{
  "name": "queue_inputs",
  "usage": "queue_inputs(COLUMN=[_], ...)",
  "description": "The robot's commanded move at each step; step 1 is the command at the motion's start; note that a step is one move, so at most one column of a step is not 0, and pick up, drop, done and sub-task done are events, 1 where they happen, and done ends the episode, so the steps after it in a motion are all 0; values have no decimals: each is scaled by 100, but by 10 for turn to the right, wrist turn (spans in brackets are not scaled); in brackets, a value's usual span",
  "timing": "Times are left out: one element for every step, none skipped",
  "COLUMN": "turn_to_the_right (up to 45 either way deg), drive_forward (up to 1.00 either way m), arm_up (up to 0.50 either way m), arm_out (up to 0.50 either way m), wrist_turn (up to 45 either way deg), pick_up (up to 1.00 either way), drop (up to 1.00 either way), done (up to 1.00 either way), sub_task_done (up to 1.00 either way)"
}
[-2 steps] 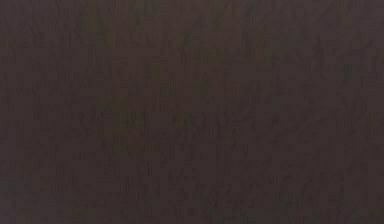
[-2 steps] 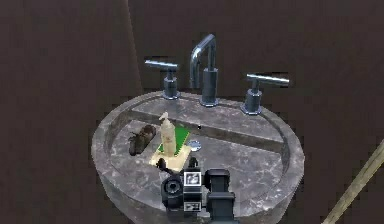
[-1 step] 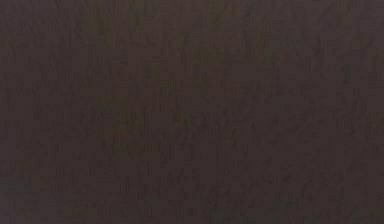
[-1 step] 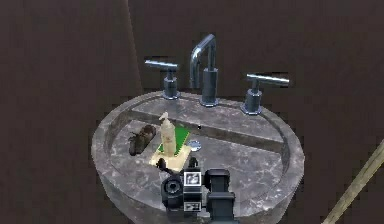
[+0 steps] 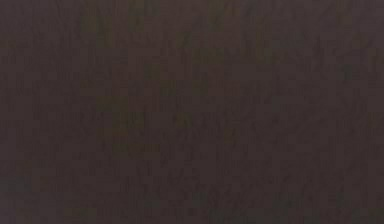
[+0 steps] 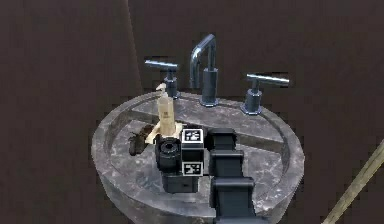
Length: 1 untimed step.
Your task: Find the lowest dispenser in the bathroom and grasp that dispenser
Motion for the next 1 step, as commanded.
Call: queue_inputs(turn_to_the_right=[0], drive_forward=[0], arm_up=[0], arm_out=[0], wrist_turn=[0], pick_up=[0], drop=[0], done=[100], sub_task_done=[0])
